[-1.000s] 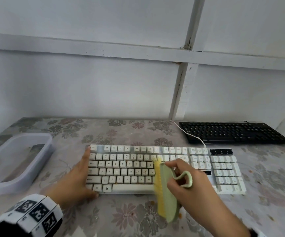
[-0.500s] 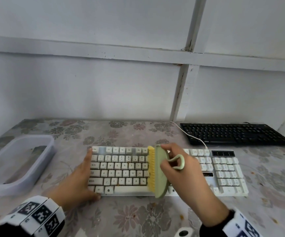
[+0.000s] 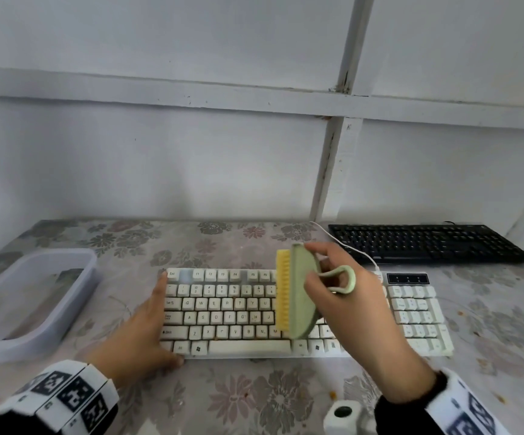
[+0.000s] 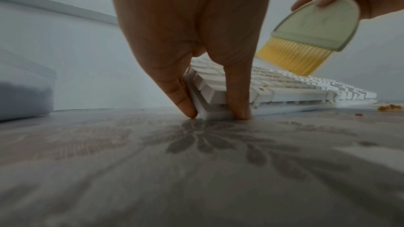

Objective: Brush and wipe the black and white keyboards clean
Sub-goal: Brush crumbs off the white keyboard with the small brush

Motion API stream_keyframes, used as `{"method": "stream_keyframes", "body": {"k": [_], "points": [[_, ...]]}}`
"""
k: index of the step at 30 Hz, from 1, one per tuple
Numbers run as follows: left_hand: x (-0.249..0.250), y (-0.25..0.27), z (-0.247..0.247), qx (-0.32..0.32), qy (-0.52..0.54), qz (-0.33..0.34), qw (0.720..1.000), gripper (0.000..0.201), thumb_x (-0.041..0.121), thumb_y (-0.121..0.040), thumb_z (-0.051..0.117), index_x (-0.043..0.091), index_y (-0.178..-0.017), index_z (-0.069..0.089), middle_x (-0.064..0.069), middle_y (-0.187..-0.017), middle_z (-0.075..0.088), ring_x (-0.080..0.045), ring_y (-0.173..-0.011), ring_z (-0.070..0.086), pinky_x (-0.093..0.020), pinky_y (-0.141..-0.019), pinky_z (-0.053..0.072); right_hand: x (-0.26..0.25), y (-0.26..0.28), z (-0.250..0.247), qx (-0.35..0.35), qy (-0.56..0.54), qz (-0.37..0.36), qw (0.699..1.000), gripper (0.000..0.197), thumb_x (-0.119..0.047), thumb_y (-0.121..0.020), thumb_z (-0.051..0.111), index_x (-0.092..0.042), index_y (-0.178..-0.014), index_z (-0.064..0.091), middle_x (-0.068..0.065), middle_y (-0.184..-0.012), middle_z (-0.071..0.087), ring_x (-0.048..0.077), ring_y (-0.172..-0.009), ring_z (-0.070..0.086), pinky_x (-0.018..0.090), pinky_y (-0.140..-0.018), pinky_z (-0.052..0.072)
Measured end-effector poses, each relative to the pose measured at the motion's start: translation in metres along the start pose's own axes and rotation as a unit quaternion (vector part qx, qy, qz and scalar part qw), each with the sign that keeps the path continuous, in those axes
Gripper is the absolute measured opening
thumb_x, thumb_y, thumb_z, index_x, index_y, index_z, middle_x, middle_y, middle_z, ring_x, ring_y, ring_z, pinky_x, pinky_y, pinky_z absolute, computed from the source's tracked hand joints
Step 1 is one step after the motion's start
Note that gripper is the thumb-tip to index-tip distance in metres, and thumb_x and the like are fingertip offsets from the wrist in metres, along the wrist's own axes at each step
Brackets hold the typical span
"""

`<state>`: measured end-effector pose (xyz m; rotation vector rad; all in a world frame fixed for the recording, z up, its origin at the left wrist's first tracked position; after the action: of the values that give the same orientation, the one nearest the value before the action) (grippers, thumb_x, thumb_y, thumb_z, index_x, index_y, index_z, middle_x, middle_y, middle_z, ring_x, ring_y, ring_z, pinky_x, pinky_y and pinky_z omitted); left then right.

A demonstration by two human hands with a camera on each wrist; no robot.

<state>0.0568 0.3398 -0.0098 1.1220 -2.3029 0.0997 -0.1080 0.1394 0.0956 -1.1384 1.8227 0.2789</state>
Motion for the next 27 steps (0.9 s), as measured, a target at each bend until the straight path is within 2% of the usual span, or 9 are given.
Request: {"method": "stream_keyframes", "body": {"k": [4, 8, 10, 12, 16, 18, 22, 25, 27], "points": [[0.0, 0.001, 0.0, -0.006, -0.002, -0.004, 1.0, 0.131, 0.024, -0.071, 0.077, 0.028, -0.136, -0.037, -0.001, -0.151, 0.02, -0.014, -0.13, 0.034, -0.027, -0.107, 0.031, 0.013, 0.007, 0.019, -0.058, 0.031, -0.005, 0.998, 0.03, -0.009, -0.09, 0.053, -0.032, -0.108, 0.056, 0.001, -0.065, 0.062, 0.006, -0.047, 0.05, 0.024, -0.043, 0.041], [0.001, 0.001, 0.0, -0.009, -0.012, -0.005, 1.0, 0.129, 0.026, -0.072, 0.076, 0.026, -0.135, -0.038, -0.002, -0.153, 0.016, -0.015, -0.133, 0.031, -0.026, -0.109, 0.028, 0.022, 0.03, 0.025, -0.131, 0.015, 0.032, 0.991, 0.028, -0.01, -0.089, 0.052, -0.033, -0.105, 0.059, -0.014, -0.052, 0.053, 0.006, -0.042, 0.04, 0.015, -0.041, 0.029], [0.001, 0.001, -0.001, -0.006, -0.014, -0.004, 1.0, 0.129, 0.026, -0.073, 0.075, 0.026, -0.135, -0.038, -0.002, -0.153, 0.015, -0.015, -0.134, 0.03, -0.025, -0.109, 0.027, 0.018, 0.033, 0.021, -0.17, 0.017, 0.049, 0.984, 0.028, -0.012, -0.088, 0.052, -0.036, -0.1, 0.06, -0.014, -0.052, 0.054, 0.006, -0.042, 0.038, 0.015, -0.041, 0.029], [0.002, 0.002, 0.0, -0.008, -0.01, 0.0, 1.0, 0.13, 0.025, -0.072, 0.076, 0.027, -0.134, -0.039, -0.002, -0.153, 0.016, -0.015, -0.134, 0.03, -0.026, -0.109, 0.027, 0.01, 0.025, 0.011, -0.169, 0.0, 0.061, 0.984, 0.027, -0.012, -0.087, 0.054, -0.035, -0.096, 0.064, -0.008, -0.056, 0.055, 0.005, -0.046, 0.039, 0.019, -0.044, 0.033], [0.0, 0.001, 0.0, -0.006, -0.005, 0.001, 1.0, 0.132, 0.027, -0.071, 0.077, 0.029, -0.134, -0.039, -0.002, -0.151, 0.02, -0.015, -0.131, 0.033, -0.027, -0.108, 0.03, -0.003, -0.004, -0.008, -0.035, -0.015, 0.025, 0.999, 0.032, -0.008, -0.084, 0.054, -0.032, -0.104, 0.065, -0.001, -0.068, 0.065, 0.015, -0.048, 0.051, 0.029, -0.045, 0.048], [0.0, 0.002, 0.0, -0.006, -0.009, -0.002, 1.0, 0.132, 0.028, -0.071, 0.077, 0.03, -0.133, -0.04, -0.003, -0.152, 0.019, -0.015, -0.132, 0.033, -0.028, -0.109, 0.03, -0.006, -0.009, -0.003, -0.013, 0.005, -0.001, 1.0, 0.032, -0.009, -0.087, 0.053, -0.032, -0.109, 0.06, 0.002, -0.077, 0.067, 0.021, -0.058, 0.062, 0.039, -0.053, 0.056], [0.002, 0.002, -0.001, -0.01, -0.007, -0.003, 1.0, 0.131, 0.027, -0.072, 0.076, 0.031, -0.132, -0.04, -0.002, -0.153, 0.017, -0.016, -0.133, 0.032, -0.028, -0.109, 0.029, 0.01, 0.006, 0.016, -0.075, 0.034, -0.007, 0.997, 0.029, -0.01, -0.088, 0.054, -0.031, -0.109, 0.059, 0.002, -0.07, 0.065, 0.007, -0.047, 0.051, 0.031, -0.047, 0.048], [0.0, 0.001, 0.0, -0.01, 0.003, -0.001, 1.0, 0.132, 0.025, -0.07, 0.077, 0.031, -0.135, -0.037, -0.001, -0.153, 0.018, -0.016, -0.133, 0.032, -0.03, -0.11, 0.03, 0.023, 0.024, 0.018, -0.143, 0.005, 0.033, 0.989, 0.029, -0.01, -0.087, 0.055, -0.037, -0.098, 0.059, -0.006, -0.06, 0.057, 0.006, -0.045, 0.039, 0.019, -0.042, 0.033], [0.0, 0.001, 0.0, -0.009, 0.004, -0.002, 1.0, 0.131, 0.024, -0.071, 0.076, 0.031, -0.136, -0.037, -0.001, -0.154, 0.015, -0.016, -0.133, 0.032, -0.029, -0.109, 0.03, 0.025, 0.03, 0.014, -0.174, -0.003, 0.058, 0.983, 0.029, -0.011, -0.085, 0.055, -0.038, -0.091, 0.062, -0.01, -0.056, 0.051, 0.005, -0.047, 0.035, 0.017, -0.043, 0.031]]}}
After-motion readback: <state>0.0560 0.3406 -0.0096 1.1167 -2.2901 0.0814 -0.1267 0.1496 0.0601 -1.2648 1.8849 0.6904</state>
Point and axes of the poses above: each hand's wrist, its own y-axis away from the middle knuckle, its own z-axis out of the palm, x = y × z, the point moved 5 cm from there along -y, towards the middle knuckle
